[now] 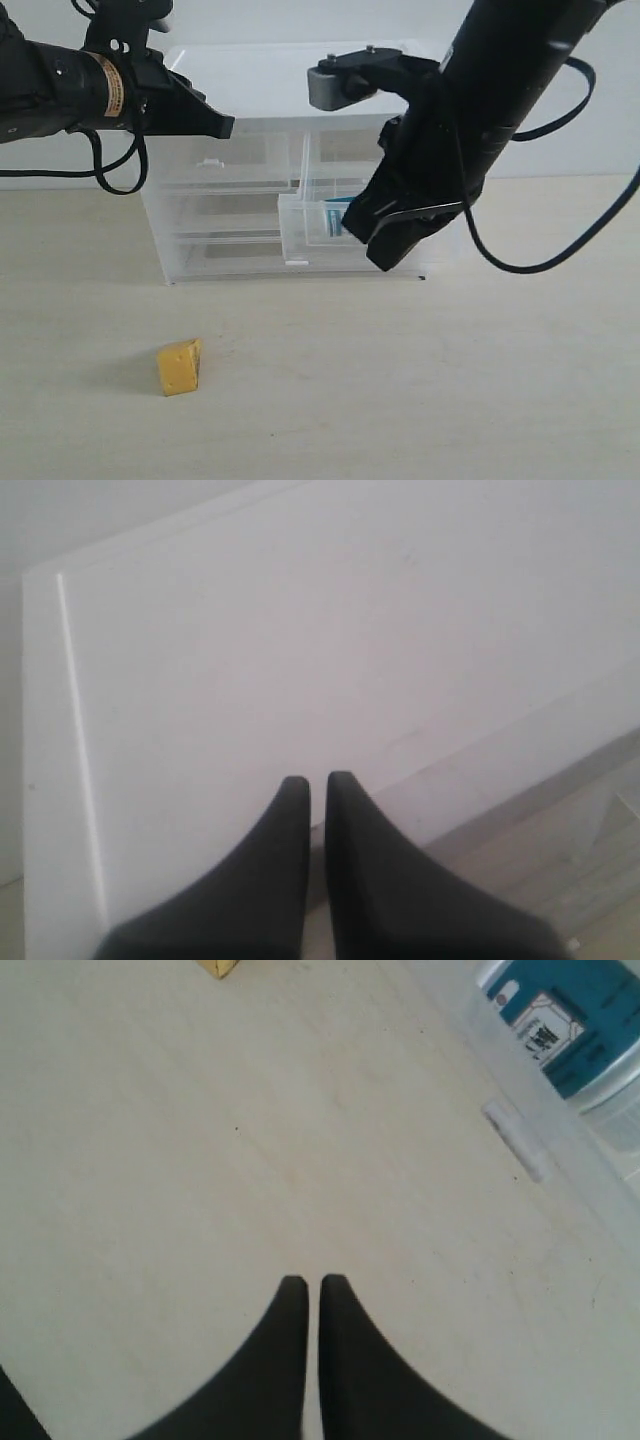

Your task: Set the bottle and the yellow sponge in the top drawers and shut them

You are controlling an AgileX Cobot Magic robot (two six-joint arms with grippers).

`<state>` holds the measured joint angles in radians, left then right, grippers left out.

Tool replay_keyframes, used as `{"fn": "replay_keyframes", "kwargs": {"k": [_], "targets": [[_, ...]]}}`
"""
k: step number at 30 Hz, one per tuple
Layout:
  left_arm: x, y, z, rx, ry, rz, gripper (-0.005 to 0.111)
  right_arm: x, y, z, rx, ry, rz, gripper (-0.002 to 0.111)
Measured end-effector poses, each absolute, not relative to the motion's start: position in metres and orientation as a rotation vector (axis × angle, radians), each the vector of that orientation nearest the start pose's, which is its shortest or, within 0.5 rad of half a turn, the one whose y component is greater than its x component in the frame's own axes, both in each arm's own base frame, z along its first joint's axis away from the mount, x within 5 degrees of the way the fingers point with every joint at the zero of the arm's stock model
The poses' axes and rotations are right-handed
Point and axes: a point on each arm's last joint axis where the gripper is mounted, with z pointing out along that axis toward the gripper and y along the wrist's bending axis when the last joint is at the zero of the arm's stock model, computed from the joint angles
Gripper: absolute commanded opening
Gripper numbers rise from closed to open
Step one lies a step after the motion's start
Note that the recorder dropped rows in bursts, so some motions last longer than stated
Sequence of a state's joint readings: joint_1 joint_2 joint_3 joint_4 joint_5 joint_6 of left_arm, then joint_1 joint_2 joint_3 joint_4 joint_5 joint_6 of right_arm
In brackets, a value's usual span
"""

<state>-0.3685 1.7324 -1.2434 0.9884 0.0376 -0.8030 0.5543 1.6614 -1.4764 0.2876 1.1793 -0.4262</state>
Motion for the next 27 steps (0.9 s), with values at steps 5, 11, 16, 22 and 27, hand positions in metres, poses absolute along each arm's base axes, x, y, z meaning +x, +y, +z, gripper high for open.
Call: {"fn": "replay_keyframes", "kwargs": {"k": [5,11,16,22,27], "targets": [[0.379,-0.143,0.280,0.526,1.925,-0.087,0.004,0.294,0.208,0.299,-1.119,2.578,0.353,0.000],[0.379,-0.143,0.279,0.526,1.927,-0.087,0.004,0.308,0.208,0.296,-1.013,2.514,0.276,0.000],[0.379,-0.143,0.279,0.526,1.927,-0.087,0.004,0.316,0.207,0.299,-0.945,2.455,0.212,0.000],[0.379,-0.143,0.279,0.526,1.927,-0.087,0.004,0.318,0.209,0.300,-0.912,2.438,0.217,0.000],[0.379,-0.143,0.279,0.526,1.927,-0.087,0.004,0.320,0.212,0.296,-0.899,2.431,0.197,0.000]]}}
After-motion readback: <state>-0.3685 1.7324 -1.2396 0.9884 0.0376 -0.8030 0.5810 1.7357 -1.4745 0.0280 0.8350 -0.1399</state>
